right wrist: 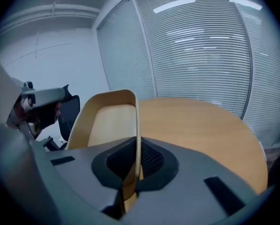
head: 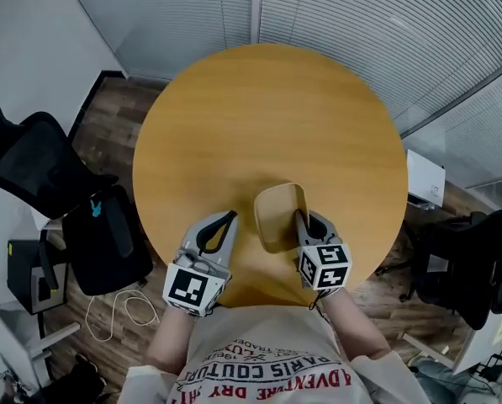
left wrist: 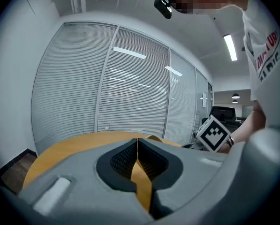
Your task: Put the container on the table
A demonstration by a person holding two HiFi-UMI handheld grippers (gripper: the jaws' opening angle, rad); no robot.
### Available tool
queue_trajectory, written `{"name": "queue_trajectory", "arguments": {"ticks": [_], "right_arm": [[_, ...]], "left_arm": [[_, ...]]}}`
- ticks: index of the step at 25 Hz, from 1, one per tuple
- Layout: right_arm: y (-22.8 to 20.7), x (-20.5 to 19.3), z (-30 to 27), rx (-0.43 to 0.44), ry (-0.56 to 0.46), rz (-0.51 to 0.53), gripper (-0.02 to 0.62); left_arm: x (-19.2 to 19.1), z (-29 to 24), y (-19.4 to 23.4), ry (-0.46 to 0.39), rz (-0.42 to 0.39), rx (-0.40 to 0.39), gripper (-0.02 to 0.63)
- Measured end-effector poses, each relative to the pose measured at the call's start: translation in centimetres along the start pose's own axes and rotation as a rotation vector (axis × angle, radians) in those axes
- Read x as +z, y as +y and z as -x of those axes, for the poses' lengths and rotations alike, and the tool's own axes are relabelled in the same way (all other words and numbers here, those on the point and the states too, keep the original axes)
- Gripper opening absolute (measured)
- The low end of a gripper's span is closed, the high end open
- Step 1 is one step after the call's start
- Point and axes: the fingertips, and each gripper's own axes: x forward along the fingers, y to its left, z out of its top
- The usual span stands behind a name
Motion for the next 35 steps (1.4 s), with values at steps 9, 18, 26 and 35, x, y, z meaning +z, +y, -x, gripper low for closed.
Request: {"name": "queue_trajectory", "arguments": {"ticks": [9, 18, 26, 35], "right_arm": [[-3.0, -6.5, -6.6, -0.069, 0.208, -0.053, 0.011], [-3.8, -9.4, -8.5, -0.104, 0.315, -0.057, 0.011], [-4.5, -10.0, -9.1, -0.148, 0.343, -0.094, 0.012], [-4.7, -10.2, -9.3, -0.133, 0.344, -0.120, 0.026]], "left_arm": [[-3.4, -2.9, 2.6, 0.084, 0.034, -0.026, 0.012], [-5.2, -3.9, 2.3, 0.128, 0.071, -0.055, 0.012], [-5.7, -4.3, 2.1, 0.161, 0.073, -0.052, 0.012], [-5.1, -4.2, 2.7, 0.152, 0.068, -0.026, 0.012]]}}
